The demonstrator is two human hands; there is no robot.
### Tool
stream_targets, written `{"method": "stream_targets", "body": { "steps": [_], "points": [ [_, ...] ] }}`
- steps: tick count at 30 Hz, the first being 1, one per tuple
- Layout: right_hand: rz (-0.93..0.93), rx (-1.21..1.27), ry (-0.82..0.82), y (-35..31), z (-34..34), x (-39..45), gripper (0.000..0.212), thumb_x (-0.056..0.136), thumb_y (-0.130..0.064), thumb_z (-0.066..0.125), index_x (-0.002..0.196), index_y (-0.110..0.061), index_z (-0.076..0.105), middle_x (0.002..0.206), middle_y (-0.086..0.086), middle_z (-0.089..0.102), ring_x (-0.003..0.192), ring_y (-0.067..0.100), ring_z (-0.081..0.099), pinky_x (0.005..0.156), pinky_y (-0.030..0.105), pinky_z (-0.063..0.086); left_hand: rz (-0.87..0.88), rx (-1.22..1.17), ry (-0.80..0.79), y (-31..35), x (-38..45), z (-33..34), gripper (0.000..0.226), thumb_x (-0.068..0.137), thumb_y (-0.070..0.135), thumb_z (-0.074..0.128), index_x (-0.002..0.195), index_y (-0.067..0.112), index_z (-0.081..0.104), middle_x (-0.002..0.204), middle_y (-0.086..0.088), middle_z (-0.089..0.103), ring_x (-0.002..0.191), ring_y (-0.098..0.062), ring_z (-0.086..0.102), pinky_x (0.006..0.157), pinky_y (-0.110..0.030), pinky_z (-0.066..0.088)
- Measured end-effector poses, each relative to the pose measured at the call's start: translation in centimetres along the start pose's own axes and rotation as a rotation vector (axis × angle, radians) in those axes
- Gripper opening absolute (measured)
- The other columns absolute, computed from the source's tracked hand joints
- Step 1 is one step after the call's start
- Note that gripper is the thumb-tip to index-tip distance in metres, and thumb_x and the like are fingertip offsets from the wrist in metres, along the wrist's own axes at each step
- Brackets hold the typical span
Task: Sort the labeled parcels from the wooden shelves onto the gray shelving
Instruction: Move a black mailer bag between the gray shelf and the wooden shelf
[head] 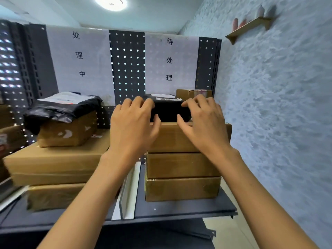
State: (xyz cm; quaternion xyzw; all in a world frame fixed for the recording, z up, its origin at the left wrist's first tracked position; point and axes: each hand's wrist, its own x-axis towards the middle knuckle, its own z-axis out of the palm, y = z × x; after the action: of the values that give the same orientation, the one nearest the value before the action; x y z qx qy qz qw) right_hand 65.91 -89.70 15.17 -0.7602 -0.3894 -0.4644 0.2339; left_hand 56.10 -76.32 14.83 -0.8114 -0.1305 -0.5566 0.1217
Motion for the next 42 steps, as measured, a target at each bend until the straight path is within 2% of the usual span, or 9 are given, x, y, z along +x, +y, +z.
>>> {"method": "stream_targets", "body": {
  "steps": [7, 11, 14, 18, 22, 28, 34, 37, 42],
  "points": [
    [-0.105, 0.093, -0.081, -7.9, -0.4, -6.6, 0.026, 0.087, -0.03, 0.058, 0.101, -0.009, 0.065, 0.097, 0.01, 0.061, 0.09, 0.029, 0.056, 0.077, 0.04, 0.045, -0.034, 0.185, -0.121, -4.7, -8.8, -6.9, 0.02, 0.081, 0.027, 0.057, 0.083, 0.008, 0.063, 0.074, -0.01, 0.06, 0.067, -0.032, 0.056, 0.058, -0.033, 0.037],
    [-0.137, 0.198, -0.105, -14.1, 0.1, -9.4, 0.03, 0.085, -0.034, 0.053, 0.096, -0.009, 0.065, 0.092, 0.01, 0.061, 0.086, 0.031, 0.056, 0.074, 0.042, 0.046, -0.076, 0.279, -0.205, -8.6, -13.7, -11.7, 0.019, 0.08, 0.025, 0.066, 0.087, 0.008, 0.063, 0.082, -0.011, 0.064, 0.073, -0.033, 0.059, 0.061, -0.036, 0.043],
    [-0.185, 0.29, -0.11, -19.1, 0.4, -10.6, 0.026, 0.085, -0.031, 0.061, 0.096, -0.008, 0.065, 0.093, 0.01, 0.061, 0.086, 0.031, 0.056, 0.075, 0.042, 0.046, -0.112, 0.363, -0.254, -11.6, -16.5, -15.2, 0.018, 0.081, 0.026, 0.062, 0.083, 0.008, 0.061, 0.079, -0.011, 0.062, 0.07, -0.034, 0.057, 0.059, -0.036, 0.041],
    [-0.254, 0.415, -0.116, -26.1, 0.5, -11.0, 0.025, 0.084, -0.031, 0.059, 0.095, -0.009, 0.064, 0.092, 0.01, 0.06, 0.085, 0.031, 0.055, 0.074, 0.041, 0.045, -0.188, 0.479, -0.299, -16.0, -19.3, -20.0, 0.023, 0.081, 0.032, 0.05, 0.081, 0.011, 0.06, 0.076, -0.009, 0.059, 0.07, -0.033, 0.056, 0.058, -0.035, 0.041],
    [-0.335, 0.544, -0.136, -34.0, 0.7, -10.9, 0.025, 0.084, -0.032, 0.057, 0.095, -0.011, 0.064, 0.094, 0.008, 0.059, 0.087, 0.03, 0.054, 0.075, 0.04, 0.044, -0.258, 0.582, -0.282, -21.2, -21.7, -24.7, 0.017, 0.08, 0.026, 0.063, 0.081, 0.01, 0.061, 0.076, -0.011, 0.061, 0.07, -0.033, 0.058, 0.058, -0.035, 0.043],
    [-0.47, 0.706, -0.092, -49.0, 1.8, -10.1, 0.024, 0.083, -0.031, 0.059, 0.094, -0.01, 0.065, 0.09, 0.009, 0.058, 0.084, 0.03, 0.053, 0.072, 0.039, 0.043, -0.398, 0.695, -0.241, -31.4, -26.0, -32.9, 0.018, 0.082, 0.026, 0.067, 0.087, 0.009, 0.065, 0.081, -0.011, 0.065, 0.071, -0.03, 0.058, 0.059, -0.035, 0.046],
    [-0.573, 0.875, -0.083, -68.0, 2.9, -10.1, 0.02, 0.083, -0.027, 0.066, 0.094, -0.009, 0.065, 0.092, 0.013, 0.059, 0.084, 0.03, 0.054, 0.071, 0.038, 0.043, -0.475, 0.871, -0.233, -44.0, -30.3, -43.0, 0.017, 0.078, 0.021, 0.072, 0.086, 0.007, 0.067, 0.079, -0.014, 0.066, 0.066, -0.03, 0.058, 0.06, -0.028, 0.031],
    [-0.59, 0.948, -0.078, -77.7, 3.2, -10.4, 0.021, 0.08, -0.027, 0.069, 0.091, -0.009, 0.065, 0.09, 0.013, 0.06, 0.082, 0.032, 0.056, 0.069, 0.038, 0.044, -0.515, 0.958, -0.272, -50.2, -32.8, -47.7, 0.017, 0.077, 0.021, 0.073, 0.084, 0.007, 0.067, 0.077, -0.013, 0.064, 0.065, -0.031, 0.057, 0.057, -0.028, 0.03],
    [-0.651, 1.048, -0.171, -90.7, 4.2, -11.5, 0.024, 0.083, -0.029, 0.068, 0.099, -0.011, 0.067, 0.098, 0.014, 0.062, 0.092, 0.033, 0.058, 0.078, 0.045, 0.047, -0.62, 1.029, -0.3, -59.1, -37.1, -53.8, 0.018, 0.078, 0.022, 0.072, 0.085, 0.007, 0.065, 0.076, -0.014, 0.063, 0.066, -0.033, 0.058, 0.058, -0.031, 0.037]
  ]
}}
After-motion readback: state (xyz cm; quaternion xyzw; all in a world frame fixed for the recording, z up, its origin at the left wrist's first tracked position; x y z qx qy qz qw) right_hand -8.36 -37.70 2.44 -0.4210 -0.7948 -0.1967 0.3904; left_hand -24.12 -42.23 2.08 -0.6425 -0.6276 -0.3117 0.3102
